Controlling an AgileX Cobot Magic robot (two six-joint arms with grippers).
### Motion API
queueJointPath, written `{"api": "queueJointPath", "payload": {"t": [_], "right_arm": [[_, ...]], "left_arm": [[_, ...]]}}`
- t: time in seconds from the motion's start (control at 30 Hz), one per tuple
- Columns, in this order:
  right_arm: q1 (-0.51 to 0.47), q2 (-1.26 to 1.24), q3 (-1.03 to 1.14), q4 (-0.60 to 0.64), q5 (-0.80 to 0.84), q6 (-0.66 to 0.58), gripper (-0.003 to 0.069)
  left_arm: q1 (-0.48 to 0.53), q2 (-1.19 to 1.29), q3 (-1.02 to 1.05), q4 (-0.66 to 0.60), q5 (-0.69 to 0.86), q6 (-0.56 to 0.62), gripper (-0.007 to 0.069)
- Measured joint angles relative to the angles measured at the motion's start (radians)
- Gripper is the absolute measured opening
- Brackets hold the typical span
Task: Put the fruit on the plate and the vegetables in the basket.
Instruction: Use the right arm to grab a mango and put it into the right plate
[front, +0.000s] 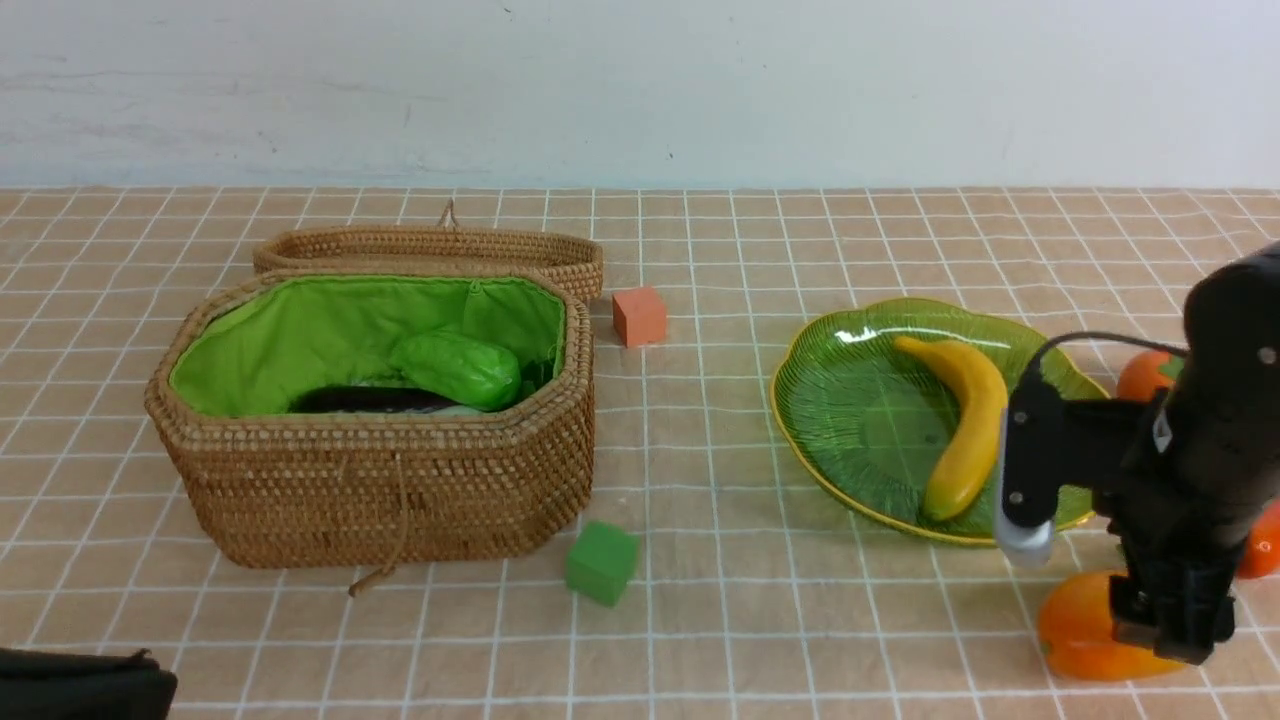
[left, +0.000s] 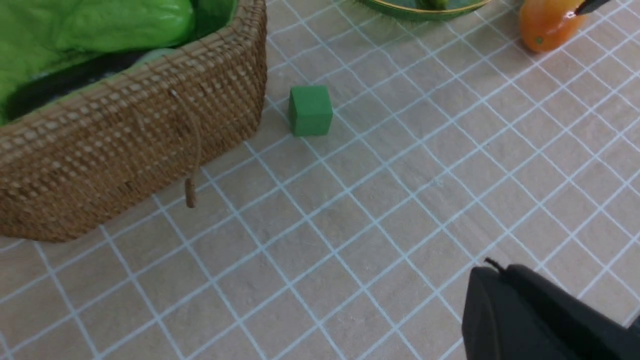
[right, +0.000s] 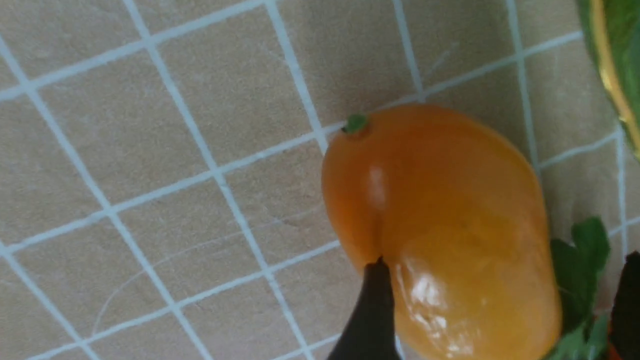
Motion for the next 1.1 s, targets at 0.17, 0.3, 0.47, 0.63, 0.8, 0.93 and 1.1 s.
{"api": "queueJointPath", "payload": {"t": [0.17, 0.3, 0.47, 0.63, 0.8, 0.93, 1.1], "right_arm": [[-0.045, 0.092, -0.003, -0.027, -0.059, -0.016, 0.0596], [-0.057, 0.132, -0.013, -0.028, -0.082, -0.031, 0.0602], [-0.065, 0.178, -0.02, -0.004, -0.111, -0.047, 0.0602], [-0.065, 0.204, -0.02, 0.052, -0.093, -0.05, 0.0594], [-0.065, 0.21, -0.026, 0.066, -0.089, -0.046, 0.058], [-0.053, 0.193, -0.022, 0.099, -0.063, 0.015, 0.058], [-0.005, 0.116, -0.007, 0.163, 0.042, 0.053, 0.058]], "left_arm": [[0.0, 0.0, 0.0, 0.027, 0.0, -0.021, -0.0013], [0.0, 0.0, 0.0, 0.04, 0.0, -0.025, -0.0013], [0.0, 0.0, 0.0, 0.04, 0.0, -0.025, -0.0013], [0.0, 0.0, 0.0, 0.027, 0.003, -0.025, -0.0013], [0.0, 0.0, 0.0, 0.024, 0.002, -0.025, -0.0013], [0.0, 0.0, 0.0, 0.024, 0.002, -0.025, -0.0013], [0.0, 0.0, 0.0, 0.023, -0.005, -0.025, -0.0013]]}}
